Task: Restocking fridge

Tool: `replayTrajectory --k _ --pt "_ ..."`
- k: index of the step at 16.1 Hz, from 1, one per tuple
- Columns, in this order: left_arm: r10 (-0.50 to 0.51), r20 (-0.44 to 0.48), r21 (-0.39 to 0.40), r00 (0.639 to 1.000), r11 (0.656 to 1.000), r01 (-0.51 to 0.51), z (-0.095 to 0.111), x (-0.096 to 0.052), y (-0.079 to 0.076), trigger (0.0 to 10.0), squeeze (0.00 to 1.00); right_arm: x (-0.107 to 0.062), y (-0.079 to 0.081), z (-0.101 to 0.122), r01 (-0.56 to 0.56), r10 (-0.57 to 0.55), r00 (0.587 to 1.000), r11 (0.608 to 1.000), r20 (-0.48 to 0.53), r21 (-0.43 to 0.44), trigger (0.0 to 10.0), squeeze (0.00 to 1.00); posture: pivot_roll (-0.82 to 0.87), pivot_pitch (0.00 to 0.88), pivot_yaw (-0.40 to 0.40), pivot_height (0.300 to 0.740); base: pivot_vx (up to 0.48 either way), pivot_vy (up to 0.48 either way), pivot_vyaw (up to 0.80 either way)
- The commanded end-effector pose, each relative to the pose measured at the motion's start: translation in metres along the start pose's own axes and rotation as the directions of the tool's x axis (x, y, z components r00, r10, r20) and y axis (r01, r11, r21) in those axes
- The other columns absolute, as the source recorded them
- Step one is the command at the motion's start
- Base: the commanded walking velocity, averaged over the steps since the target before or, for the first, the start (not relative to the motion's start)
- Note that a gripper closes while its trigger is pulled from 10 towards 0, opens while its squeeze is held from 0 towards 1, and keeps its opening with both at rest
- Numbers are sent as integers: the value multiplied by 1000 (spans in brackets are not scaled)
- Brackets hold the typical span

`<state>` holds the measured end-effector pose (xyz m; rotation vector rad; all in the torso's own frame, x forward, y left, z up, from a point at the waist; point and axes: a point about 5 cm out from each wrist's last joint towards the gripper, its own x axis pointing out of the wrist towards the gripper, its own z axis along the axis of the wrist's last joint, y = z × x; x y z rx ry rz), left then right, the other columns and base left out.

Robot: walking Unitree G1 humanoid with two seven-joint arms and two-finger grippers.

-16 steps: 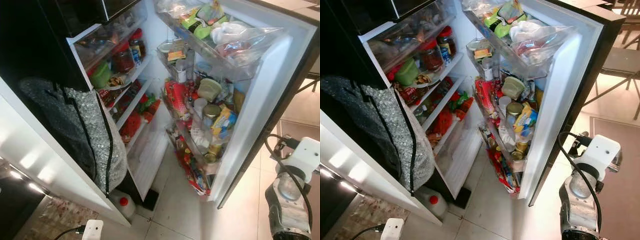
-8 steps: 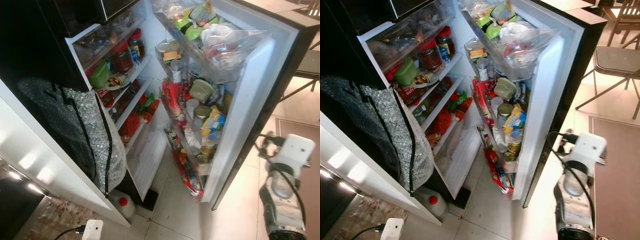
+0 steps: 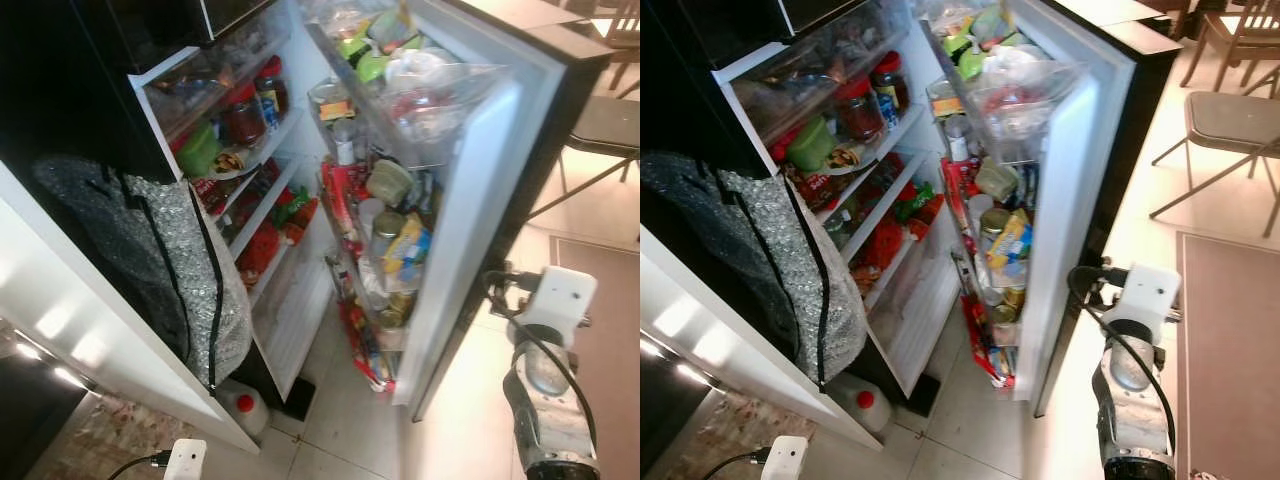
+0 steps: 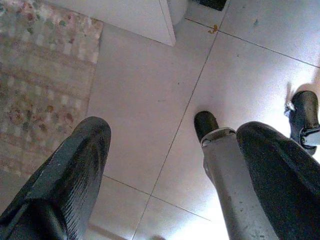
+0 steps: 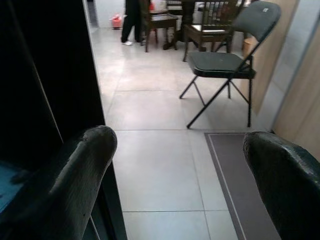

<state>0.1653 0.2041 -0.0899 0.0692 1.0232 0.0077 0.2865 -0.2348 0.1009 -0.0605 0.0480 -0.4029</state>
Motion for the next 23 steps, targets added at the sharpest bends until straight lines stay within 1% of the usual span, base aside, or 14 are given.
replayTrajectory --k 1,2,4,5,7,11,13,16,19,21,22,23 --pt "8 -5 0 1000 1000 -8 -1 -1 5 10000 0 -5 15 -4 -72 72 997 997 -31 -5 10000 0 -175 37 108 740 0 0 0" --pt "7 -5 2 1000 1000 -7 -1 -1 5 10000 0 -6 19 -6 -93 93 995 996 -41 -4 10000 0 -171 37 107 740 0 0 0" --pt "7 -4 0 1000 1000 -7 -1 -1 5 10000 0 -11 34 -6 -198 196 980 980 -43 -35 10000 0 -172 37 107 740 0 0 0" --pt "6 -5 2 1000 1000 -6 -1 -1 5 10000 0 -13 38 -6 -221 219 975 974 -40 -52 10000 0 -174 37 107 740 0 0 0" --pt "6 -6 1 1000 1000 -6 -1 -1 5 10000 0 -14 43 -6 -244 242 969 969 -45 -47 10000 0 -172 37 107 740 0 0 0" --pt "5 -4 3 1000 1000 -5 -1 -1 5 10000 0 -16 56 -3 -322 320 946 944 -41 -76 10000 0 -174 36 107 740 0 0 0" --pt "7 -3 2 1000 1000 -7 0 -1 5 10000 0 -17 64 -2 -356 354 935 931 -42 -84 10000 0 -175 37 109 740 0 0 0" --pt "7 -3 4 1000 1000 -7 0 -1 6 10000 0 -15 83 3 -413 411 911 907 -35 -88 10000 0 -170 33 111 740 0 0 0" --pt "11 -3 3 1000 1000 -11 0 -1 6 10000 0 -16 106 11 -488 489 872 867 -17 -97 10000 0 -164 30 114 740 0 0 0" --pt "14 -2 1 1000 1000 -14 0 -1 6 10000 0 -20 127 16 -567 569 822 817 -11 -109 10000 0 -156 24 108 740 0 0 0" --pt "15 -1 -2 1000 1000 -15 1 0 6 10000 0 -22 134 17 -592 595 803 798 -10 -114 10000 0 -153 22 106 740 0 0 0" --pt "16 0 -5 1000 1000 -16 1 0 6 10000 0 -26 144 19 -633 637 771 765 -6 -121 10000 0 -151 21 105 740 0 0 0"
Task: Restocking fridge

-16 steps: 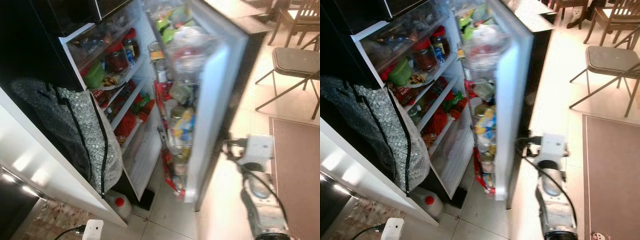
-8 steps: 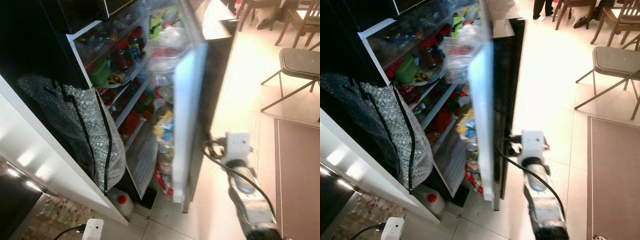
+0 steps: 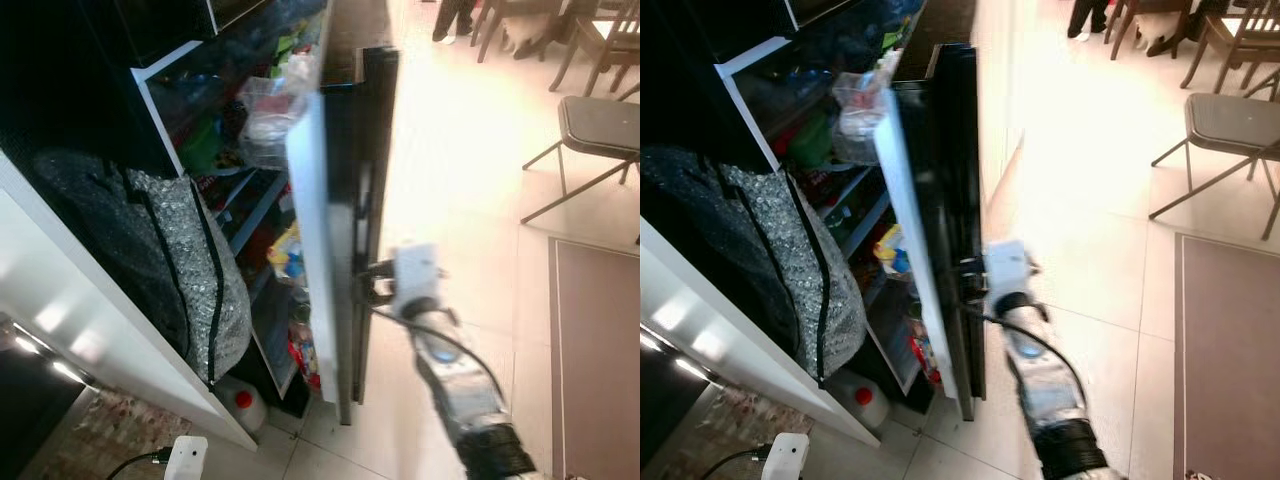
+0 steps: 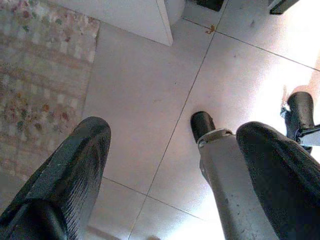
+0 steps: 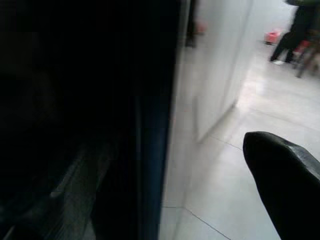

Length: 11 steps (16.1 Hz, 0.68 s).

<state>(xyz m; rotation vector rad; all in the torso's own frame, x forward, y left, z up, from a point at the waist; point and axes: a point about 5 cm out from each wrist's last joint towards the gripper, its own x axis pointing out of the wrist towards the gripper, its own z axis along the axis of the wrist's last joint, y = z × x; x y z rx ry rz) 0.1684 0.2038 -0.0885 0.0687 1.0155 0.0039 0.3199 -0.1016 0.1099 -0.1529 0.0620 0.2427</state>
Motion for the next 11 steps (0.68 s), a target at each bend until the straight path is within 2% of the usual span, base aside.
replayTrajectory --k 1,7,11 --pt "19 -7 -7 1000 1000 -19 -3 -1 6 10000 0 3 15 4 -78 78 997 997 16 -21 10000 0 -149 20 104 740 0 0 0" --pt "23 -7 -14 1000 1000 -23 -3 -1 5 10000 0 7 47 13 -266 269 962 962 39 -65 10000 0 -143 14 101 740 0 0 0" --pt "28 -5 -18 1000 999 -28 -2 -1 6 10000 0 15 62 20 -318 324 945 943 50 -93 10000 0 -141 14 103 740 0 0 0"
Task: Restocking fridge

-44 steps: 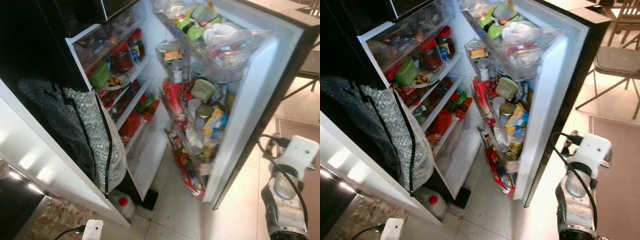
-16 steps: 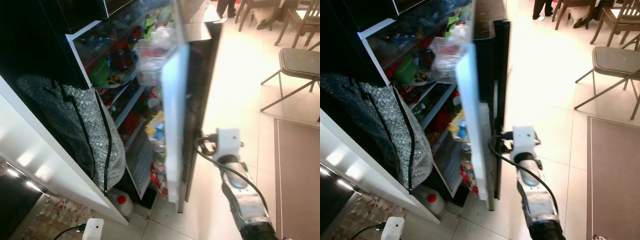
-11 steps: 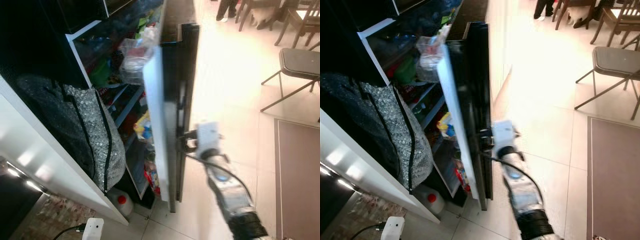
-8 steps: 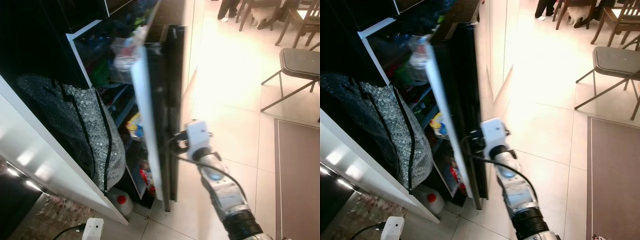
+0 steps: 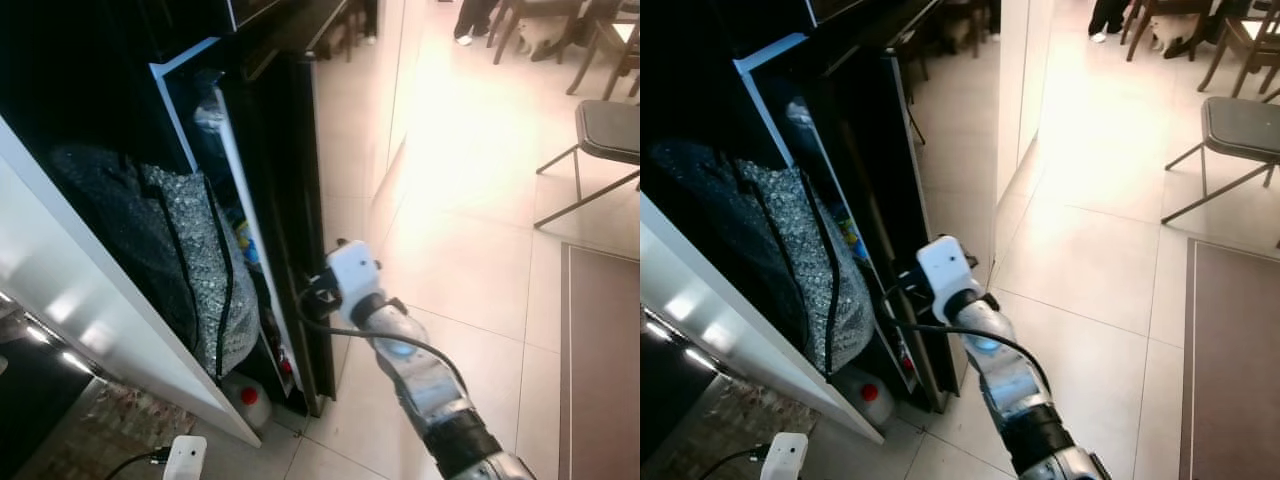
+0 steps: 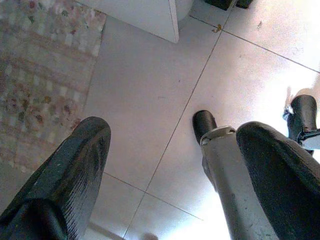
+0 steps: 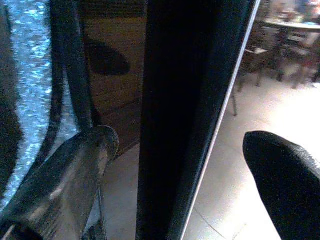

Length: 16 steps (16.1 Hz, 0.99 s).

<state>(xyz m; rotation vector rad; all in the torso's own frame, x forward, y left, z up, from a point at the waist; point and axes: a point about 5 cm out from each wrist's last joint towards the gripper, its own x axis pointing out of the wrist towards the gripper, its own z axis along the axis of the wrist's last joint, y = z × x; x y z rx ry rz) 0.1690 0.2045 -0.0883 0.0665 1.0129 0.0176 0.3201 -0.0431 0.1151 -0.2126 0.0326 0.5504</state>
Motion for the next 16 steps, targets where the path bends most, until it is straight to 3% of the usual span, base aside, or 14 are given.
replayTrajectory --k 1,10,16 --pt "19 -7 -10 1000 1000 -19 -3 -1 5 10000 0 8 8 9 -38 39 999 999 30 -18 10000 0 -142 14 103 740 0 0 0" --pt "29 -2 -18 1000 999 -29 -1 -1 5 10000 0 46 24 40 -146 148 986 989 73 -38 10000 0 -127 5 98 740 0 0 0" --pt "30 1 -20 1000 999 -30 1 0 4 10000 0 54 41 50 -257 261 960 965 99 -47 10000 0 -126 0 97 740 0 0 0"
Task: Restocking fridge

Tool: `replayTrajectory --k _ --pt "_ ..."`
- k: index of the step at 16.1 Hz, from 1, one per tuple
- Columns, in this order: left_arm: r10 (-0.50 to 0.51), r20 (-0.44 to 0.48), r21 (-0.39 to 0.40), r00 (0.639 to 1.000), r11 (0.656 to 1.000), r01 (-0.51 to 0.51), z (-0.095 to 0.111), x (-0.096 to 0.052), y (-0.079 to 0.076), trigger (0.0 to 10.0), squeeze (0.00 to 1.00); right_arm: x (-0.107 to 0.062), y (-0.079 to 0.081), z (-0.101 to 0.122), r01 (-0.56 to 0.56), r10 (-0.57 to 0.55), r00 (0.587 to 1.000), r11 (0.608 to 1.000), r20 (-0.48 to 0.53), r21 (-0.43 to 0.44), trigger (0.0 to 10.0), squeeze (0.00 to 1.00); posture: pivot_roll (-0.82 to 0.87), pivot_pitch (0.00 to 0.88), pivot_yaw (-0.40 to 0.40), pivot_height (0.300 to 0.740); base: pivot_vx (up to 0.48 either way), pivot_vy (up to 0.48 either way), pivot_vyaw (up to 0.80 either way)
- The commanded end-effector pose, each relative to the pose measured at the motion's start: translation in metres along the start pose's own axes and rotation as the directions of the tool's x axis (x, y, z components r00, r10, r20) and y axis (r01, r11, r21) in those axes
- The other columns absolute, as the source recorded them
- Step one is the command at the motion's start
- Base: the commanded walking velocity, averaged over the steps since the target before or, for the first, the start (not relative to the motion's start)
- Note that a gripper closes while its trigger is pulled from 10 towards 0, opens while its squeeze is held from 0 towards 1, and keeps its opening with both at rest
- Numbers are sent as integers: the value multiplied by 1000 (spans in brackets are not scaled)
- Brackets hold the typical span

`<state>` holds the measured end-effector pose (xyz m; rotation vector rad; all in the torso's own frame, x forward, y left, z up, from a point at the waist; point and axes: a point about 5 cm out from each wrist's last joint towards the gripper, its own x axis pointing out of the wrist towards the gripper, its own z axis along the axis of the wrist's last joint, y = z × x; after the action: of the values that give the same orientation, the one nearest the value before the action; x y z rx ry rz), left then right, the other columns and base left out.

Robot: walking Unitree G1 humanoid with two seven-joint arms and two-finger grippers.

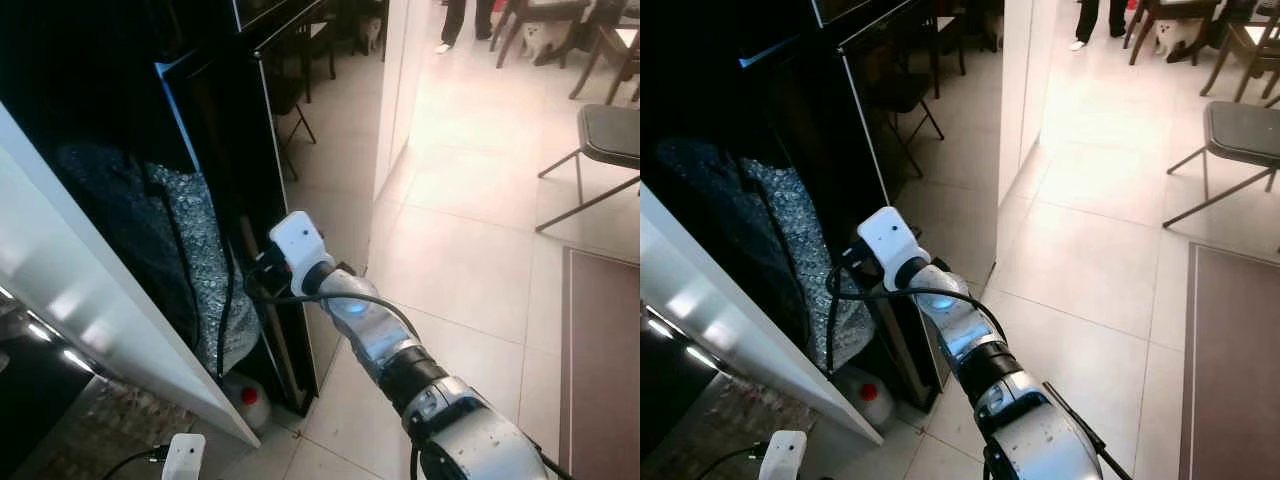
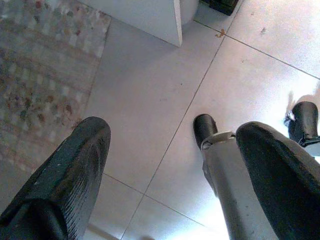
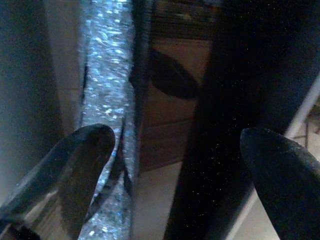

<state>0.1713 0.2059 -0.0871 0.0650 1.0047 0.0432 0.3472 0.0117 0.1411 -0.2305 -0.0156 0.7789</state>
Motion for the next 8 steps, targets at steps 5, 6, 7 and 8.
replayTrajectory --k 5,6,7,8 --pt "9 -4 -8 1000 1000 -9 -1 0 2 10000 0 16 17 21 -74 72 995 997 66 24 10000 0 -122 0 96 740 0 0 0" --pt "10 -5 -9 1000 1000 -10 -1 0 3 10000 0 16 17 21 -76 74 995 997 66 26 10000 0 -122 0 96 740 0 0 0" --pt "10 -5 -10 1000 1000 -11 -2 0 3 10000 0 17 17 21 -76 74 995 997 65 27 10000 0 -123 0 97 740 0 0 0" --pt "10 -6 -9 1000 1000 -10 -2 0 3 10000 0 17 17 20 -76 74 995 997 63 27 10000 0 -123 0 97 740 0 0 0"
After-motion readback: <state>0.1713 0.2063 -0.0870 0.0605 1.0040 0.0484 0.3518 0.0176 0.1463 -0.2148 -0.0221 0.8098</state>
